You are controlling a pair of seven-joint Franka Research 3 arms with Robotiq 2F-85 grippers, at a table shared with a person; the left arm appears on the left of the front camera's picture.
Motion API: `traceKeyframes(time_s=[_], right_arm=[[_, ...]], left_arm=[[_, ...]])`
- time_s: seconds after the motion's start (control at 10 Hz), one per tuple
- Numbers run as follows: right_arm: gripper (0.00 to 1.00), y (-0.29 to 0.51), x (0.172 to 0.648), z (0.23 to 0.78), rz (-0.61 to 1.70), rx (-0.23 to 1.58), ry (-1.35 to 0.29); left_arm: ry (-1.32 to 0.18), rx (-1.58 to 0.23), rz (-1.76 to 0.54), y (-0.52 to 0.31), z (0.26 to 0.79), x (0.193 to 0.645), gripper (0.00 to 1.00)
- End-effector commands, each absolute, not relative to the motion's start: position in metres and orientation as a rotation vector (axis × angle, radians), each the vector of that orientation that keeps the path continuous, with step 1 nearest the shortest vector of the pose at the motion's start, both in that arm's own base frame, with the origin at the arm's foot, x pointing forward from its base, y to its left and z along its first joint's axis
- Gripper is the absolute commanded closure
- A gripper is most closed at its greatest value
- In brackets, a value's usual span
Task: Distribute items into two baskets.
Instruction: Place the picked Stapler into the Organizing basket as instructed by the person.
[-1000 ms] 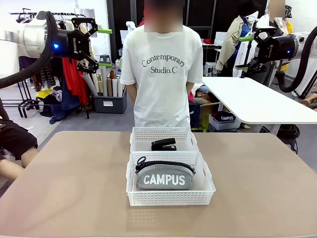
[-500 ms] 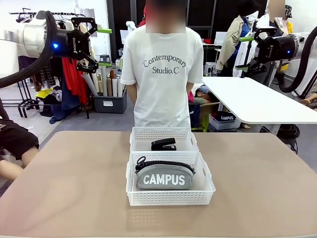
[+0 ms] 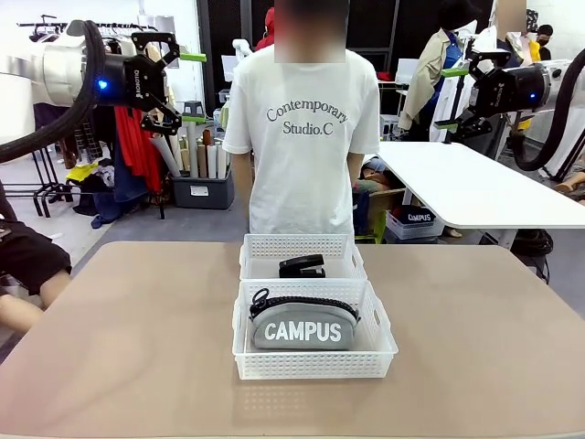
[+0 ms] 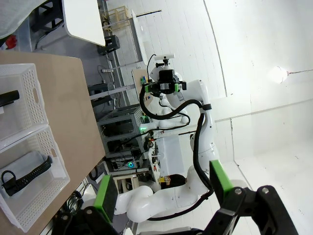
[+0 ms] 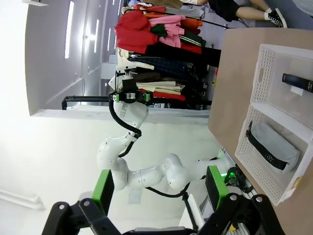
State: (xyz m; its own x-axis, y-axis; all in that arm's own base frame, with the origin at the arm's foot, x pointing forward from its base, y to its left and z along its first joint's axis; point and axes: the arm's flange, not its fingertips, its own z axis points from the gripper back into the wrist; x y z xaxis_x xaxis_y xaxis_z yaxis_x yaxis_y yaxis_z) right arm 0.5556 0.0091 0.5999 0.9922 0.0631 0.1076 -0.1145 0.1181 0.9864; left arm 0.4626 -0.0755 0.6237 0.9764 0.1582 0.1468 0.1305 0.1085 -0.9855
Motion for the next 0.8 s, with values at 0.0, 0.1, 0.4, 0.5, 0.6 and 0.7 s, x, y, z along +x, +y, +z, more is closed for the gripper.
traceKeyframes(time_s=[0.0,0.1,0.4,0.5,0.6,0.7], right_arm=[[0.0,0.0086,0.554,0.6015,0.136,1.448,-0.04],[0.0,0.0086,0.554,0.6015,0.136,1.448,-0.04],[0.0,0.0086,0.554,0.6015,0.136,1.448,-0.04],[0.0,0.0086,0.554,0.6015,0.136,1.448,-0.04],[0.0,0.0086,0.554,0.6015,0.136,1.448,-0.04],[0.0,0.0086,0.554,0.6015,0.136,1.448,-0.04]], left_arm=[[-0.233,-1.469,0.013,-0.0755,0.6251,0.4618,0.0],[-0.233,-1.469,0.013,-0.0755,0.6251,0.4618,0.0],[-0.233,-1.469,0.013,-0.0755,0.6251,0.4618,0.0],[-0.233,-1.469,0.013,-0.0755,0.6251,0.4618,0.0],[-0.233,-1.469,0.013,-0.0755,0.6251,0.4618,0.0],[-0.233,-1.469,0.013,-0.0755,0.6251,0.4618,0.0]])
